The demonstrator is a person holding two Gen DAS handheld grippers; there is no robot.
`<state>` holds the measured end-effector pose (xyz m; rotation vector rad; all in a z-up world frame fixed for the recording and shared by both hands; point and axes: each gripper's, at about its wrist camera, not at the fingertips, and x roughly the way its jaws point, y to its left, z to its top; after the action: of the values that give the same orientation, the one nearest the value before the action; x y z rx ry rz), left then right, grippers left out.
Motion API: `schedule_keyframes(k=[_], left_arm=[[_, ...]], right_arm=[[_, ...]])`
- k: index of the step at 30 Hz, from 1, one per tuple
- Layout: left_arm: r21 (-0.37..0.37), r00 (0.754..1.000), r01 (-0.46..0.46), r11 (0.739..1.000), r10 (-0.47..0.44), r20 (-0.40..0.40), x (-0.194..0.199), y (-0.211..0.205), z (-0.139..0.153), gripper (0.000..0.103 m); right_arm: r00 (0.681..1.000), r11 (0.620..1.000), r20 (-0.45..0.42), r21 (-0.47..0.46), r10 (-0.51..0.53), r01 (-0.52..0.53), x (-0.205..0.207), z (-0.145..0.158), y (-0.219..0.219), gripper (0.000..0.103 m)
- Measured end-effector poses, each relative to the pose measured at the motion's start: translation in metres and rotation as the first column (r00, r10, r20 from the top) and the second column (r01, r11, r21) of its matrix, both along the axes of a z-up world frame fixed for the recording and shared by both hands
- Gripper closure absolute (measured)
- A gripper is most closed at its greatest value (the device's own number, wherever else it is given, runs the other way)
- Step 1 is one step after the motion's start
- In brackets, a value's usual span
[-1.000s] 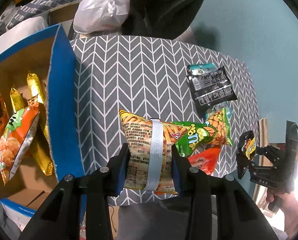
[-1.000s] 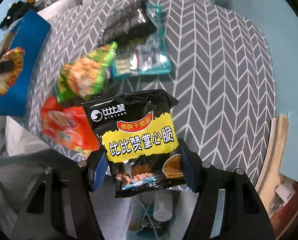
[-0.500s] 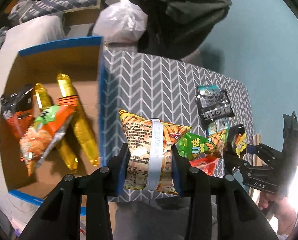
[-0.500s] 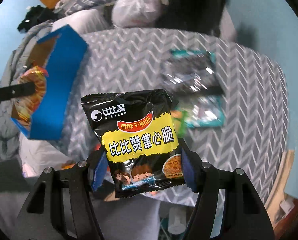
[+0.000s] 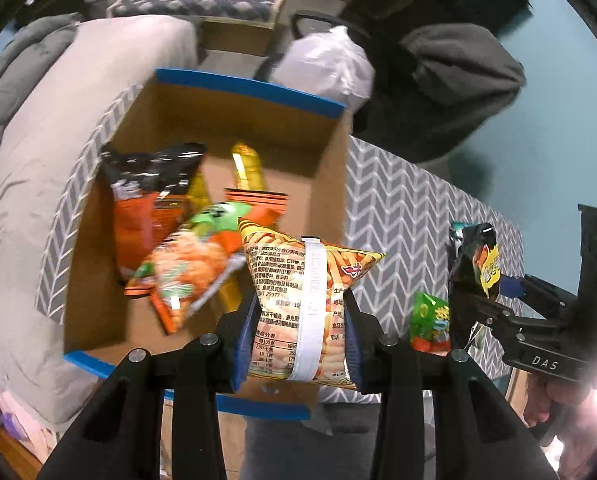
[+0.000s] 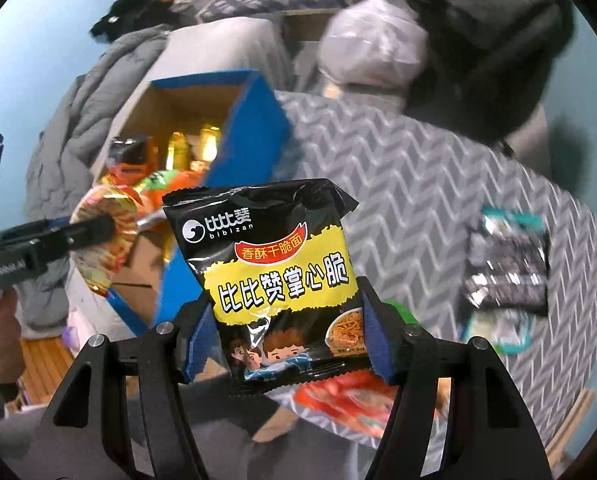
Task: Organize snacks
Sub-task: 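Lift both held bags and carry them over the open box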
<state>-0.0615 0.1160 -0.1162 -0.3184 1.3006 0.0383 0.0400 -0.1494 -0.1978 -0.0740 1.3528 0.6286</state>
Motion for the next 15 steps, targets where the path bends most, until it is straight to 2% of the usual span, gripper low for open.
schedule_keyframes(k=[6, 15], left_arm=[[0.013, 0.997, -0.078, 0.997, 0.077, 0.022, -0.011, 0.034, 0.006, 0.064], [0.024, 0.989, -0.148, 0.989, 0.147, 0.025, -0.022, 0.064, 0.002, 0.064]], right_arm=[[0.997, 0.996, 0.015, 0.033, 0.078, -0.078, 0.008, 0.004, 0.055, 0.038], [0.985, 0.983, 0.024, 0.067, 0.169, -0.17, 0.014, -0.004, 0.128, 0.038]])
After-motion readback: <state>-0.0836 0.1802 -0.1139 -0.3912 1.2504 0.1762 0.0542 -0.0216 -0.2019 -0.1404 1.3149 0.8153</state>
